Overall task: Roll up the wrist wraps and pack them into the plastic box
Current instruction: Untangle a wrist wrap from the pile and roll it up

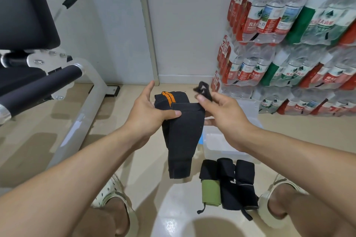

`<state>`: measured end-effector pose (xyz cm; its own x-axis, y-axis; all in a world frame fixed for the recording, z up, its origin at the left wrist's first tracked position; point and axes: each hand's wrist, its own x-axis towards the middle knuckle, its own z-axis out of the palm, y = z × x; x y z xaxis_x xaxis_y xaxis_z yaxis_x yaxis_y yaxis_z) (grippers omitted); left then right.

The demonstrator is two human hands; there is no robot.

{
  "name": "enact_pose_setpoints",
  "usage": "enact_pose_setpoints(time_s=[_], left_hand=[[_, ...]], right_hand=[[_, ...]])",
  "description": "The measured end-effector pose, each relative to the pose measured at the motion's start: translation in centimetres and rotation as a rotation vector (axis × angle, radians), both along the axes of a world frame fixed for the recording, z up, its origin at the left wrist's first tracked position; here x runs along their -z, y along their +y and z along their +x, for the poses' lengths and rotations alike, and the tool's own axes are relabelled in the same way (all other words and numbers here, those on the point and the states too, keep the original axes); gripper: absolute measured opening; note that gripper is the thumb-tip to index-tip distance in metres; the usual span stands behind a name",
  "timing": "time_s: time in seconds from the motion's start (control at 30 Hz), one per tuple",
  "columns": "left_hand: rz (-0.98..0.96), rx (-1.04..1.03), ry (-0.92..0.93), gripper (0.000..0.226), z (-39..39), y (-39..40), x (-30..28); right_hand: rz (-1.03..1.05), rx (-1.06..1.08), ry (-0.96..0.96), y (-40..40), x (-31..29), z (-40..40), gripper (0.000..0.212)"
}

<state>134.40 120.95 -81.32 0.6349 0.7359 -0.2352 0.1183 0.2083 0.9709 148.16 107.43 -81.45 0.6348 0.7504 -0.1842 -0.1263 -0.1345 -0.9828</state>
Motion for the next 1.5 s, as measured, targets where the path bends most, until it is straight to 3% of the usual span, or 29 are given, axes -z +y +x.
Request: enact_pose_setpoints(time_s=[0.07,0.2,0.33,0.5,0.67,0.83,0.93,1.07,1.17,1.27,1.33,1.4,1.5], left_hand=[[-0.001,0.004,-0.003,0.122,0.0,0.0,0.0],[0.003,-0.008,-0.012,0.122,0.1,0.1,0.1],[0.012,-0.009,-0.011,0.118,0.0,0.2,0.2],[-0.003,-0.041,-0.021,0.090,0.3,0.6,0.6],[0.059,-0.051,0.056,0.078,0.4,0.9,1.3],[0.001,0.038,0.029,0.095,0.5,0.2,1.0],[0.026,0.000,0.056,0.108,0.6,0.0,1.1],[-0.087,-0.198,-0.001,0.109,1.1,0.4,1.1],[-0.148,-0.320,-0.028,0.106,1.1,1.1,0.5],[-0.154,-0.385,-0.047,0.100,1.0,1.9,0.3],[-0.102,-0.416,-0.016,0.095,0.8,2.7,0.7],[0.000,-0.434,0.042,0.090,0.5,3.7,1.3],[0.183,-0.434,0.136,0.082,-0.3,4.6,1.7]], right_hand=[[-0.020,0.008,0.067,0.0,-0.3,0.2,0.023],[-0.020,-0.021,0.120,0.1,-0.1,0.5,0.024],[-0.102,-0.144,0.061,-0.2,0.5,0.4,0.029],[-0.101,-0.034,0.011,0.0,0.8,0.3,0.013],[0.039,0.069,0.261,0.6,0.0,0.8,0.017],[0.099,0.140,0.411,1.5,-0.6,1.6,0.015],[0.096,0.144,0.385,1.7,-0.6,1.6,0.018],[-0.069,-0.054,0.234,1.5,1.1,1.0,0.045],[-0.192,-0.245,0.163,0.8,3.7,0.1,0.030],[-0.457,-0.474,0.037,0.0,6.4,-0.4,0.025],[-0.509,-0.468,0.013,0.0,7.3,-0.6,0.024],[-0.425,-0.364,0.046,0.4,7.0,-0.7,0.015],[-0.318,-0.212,0.087,1.3,5.3,0.3,0.019]])
